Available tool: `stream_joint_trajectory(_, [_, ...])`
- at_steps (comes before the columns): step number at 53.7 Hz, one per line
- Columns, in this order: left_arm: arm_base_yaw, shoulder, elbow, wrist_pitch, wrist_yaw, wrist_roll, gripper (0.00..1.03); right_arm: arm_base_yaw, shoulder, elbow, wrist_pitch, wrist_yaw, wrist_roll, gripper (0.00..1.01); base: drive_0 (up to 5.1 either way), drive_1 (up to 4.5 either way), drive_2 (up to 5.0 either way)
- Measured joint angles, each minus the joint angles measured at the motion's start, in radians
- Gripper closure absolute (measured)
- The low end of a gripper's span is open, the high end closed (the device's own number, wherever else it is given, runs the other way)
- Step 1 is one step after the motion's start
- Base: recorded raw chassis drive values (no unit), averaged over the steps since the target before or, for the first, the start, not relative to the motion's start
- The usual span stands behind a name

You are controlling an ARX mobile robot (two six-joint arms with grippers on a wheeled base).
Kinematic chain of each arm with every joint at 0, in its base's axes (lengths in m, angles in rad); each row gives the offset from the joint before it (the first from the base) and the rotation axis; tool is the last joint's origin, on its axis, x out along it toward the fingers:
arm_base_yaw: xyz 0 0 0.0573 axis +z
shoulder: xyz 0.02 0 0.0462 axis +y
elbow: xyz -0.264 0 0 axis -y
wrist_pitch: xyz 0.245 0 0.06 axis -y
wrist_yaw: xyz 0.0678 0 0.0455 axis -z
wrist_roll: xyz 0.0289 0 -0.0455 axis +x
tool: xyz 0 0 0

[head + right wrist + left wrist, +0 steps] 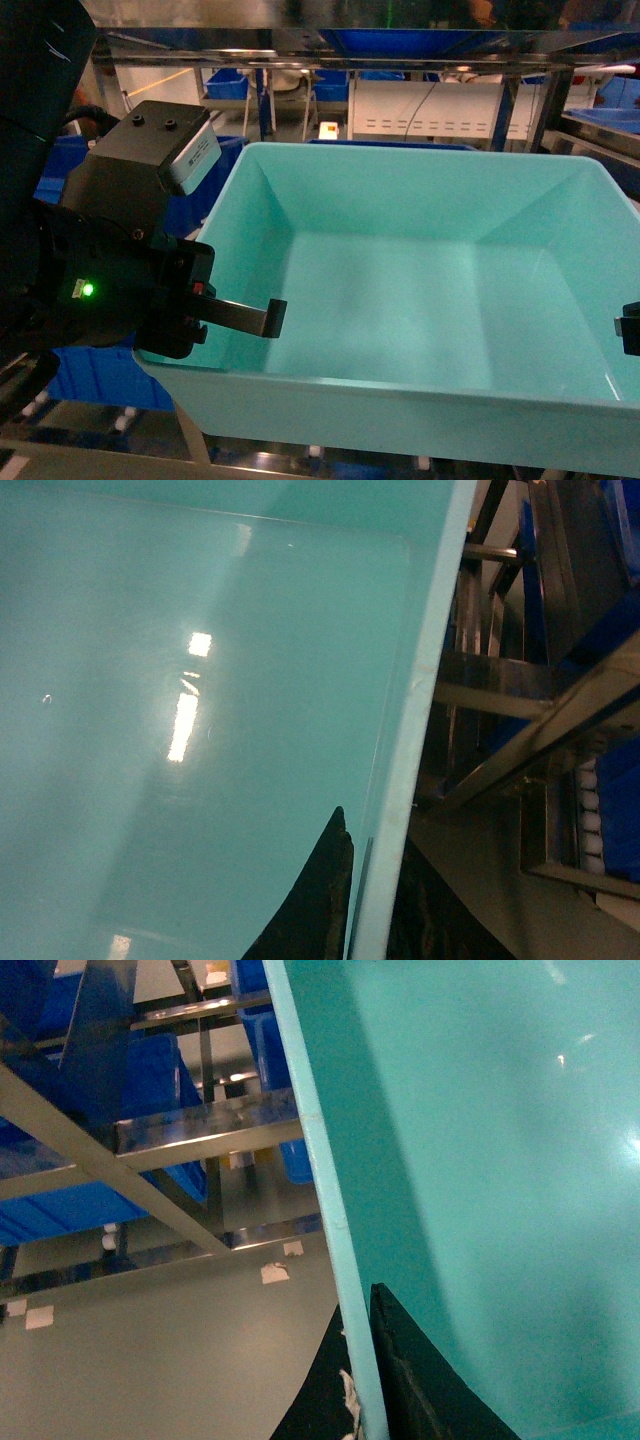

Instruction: Organize blue bins on left shelf correctly

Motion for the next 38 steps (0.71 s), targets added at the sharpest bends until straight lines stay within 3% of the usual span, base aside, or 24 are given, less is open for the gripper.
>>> stream_joint_trajectory(20, [0.000, 0.000, 0.000, 0.003, 0.000, 0.000, 1.01, 0.000, 0.000, 0.000, 0.003, 0.000, 0.000, 0.94, 0.1, 4.38, -4.2])
stream_joint_trajectory(38, [0.000, 0.000, 0.000, 0.002, 0.000, 0.000, 1.01, 0.000, 0.001, 0.001, 0.000, 0.000, 0.000, 0.94, 0.0, 0.26, -0.2])
